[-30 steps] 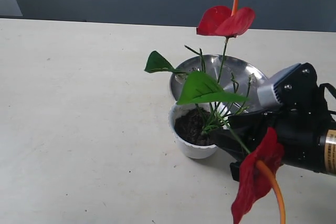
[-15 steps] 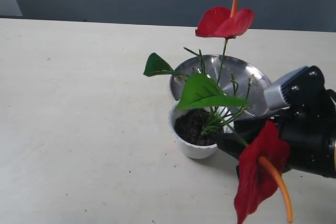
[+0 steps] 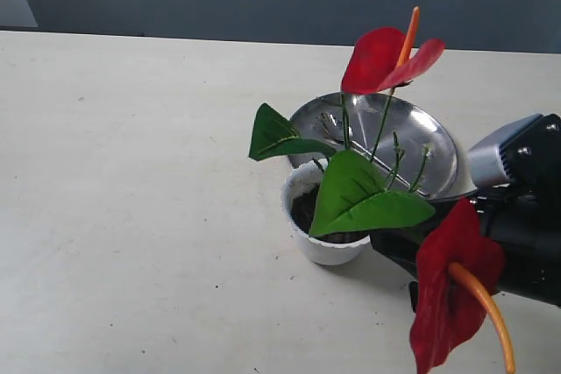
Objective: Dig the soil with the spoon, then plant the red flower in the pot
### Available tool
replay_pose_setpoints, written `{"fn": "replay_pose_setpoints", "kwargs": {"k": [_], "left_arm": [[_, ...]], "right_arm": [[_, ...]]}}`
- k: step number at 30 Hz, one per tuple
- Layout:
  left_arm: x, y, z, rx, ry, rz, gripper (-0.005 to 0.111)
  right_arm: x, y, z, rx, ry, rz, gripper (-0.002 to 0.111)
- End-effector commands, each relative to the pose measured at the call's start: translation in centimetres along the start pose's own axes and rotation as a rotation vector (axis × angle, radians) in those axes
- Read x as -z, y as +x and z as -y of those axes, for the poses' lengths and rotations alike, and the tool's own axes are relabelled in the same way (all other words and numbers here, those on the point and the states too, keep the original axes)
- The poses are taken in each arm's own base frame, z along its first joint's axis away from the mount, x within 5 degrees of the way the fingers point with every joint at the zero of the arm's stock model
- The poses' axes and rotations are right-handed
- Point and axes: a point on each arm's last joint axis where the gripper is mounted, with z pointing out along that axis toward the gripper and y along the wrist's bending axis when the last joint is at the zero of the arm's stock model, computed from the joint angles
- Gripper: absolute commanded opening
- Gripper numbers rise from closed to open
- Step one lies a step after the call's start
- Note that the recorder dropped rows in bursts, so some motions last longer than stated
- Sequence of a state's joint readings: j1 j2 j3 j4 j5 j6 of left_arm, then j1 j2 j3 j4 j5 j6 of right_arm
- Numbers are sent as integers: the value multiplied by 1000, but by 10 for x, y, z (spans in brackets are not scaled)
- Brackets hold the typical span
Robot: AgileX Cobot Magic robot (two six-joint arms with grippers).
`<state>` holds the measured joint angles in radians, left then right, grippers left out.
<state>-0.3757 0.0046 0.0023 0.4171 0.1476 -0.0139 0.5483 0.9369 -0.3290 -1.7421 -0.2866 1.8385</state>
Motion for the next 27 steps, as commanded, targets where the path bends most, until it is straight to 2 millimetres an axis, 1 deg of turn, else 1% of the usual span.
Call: {"fn": "replay_pose_setpoints", "kwargs": {"k": [1,6,12,18,23,27], "left_arm": [[0,-2,0,13,5,19,1],[0,-2,0,13,5,19,1],[0,-2,0,13,5,19,1],[0,-2,0,13,5,19,1],[1,-2,0,13,5,21,1],[1,-2,0,13,5,21,1]], "right_arm": [[0,1,-1,-14,-14,-5,47],[0,6,-1,-29,-13,-20,47],[0,7,-1,-45,-14,-22,47],[-1,15,0,-76,-13,-46,47],[-1,16,-2,-93,-31,-54,47],[-1,24,-1,-124,-32,-76,47]]}}
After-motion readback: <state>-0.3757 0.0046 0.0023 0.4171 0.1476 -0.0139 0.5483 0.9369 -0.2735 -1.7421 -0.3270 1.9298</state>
